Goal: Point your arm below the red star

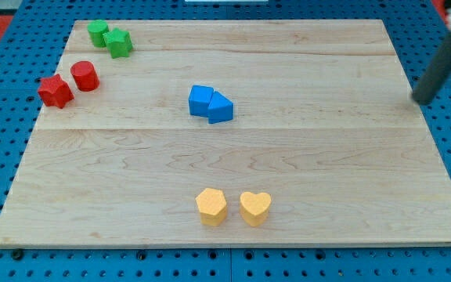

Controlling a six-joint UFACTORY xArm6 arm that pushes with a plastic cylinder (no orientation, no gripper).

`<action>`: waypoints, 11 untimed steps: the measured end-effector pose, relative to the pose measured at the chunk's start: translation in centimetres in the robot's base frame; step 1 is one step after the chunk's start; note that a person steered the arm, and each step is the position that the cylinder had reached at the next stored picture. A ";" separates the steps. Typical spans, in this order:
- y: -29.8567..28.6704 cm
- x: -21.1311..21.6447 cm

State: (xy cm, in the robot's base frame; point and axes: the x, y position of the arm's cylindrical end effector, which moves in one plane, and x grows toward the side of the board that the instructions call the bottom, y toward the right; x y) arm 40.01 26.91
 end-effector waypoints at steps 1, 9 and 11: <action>-0.6 0.1; -51.0 8.0; -54.3 1.6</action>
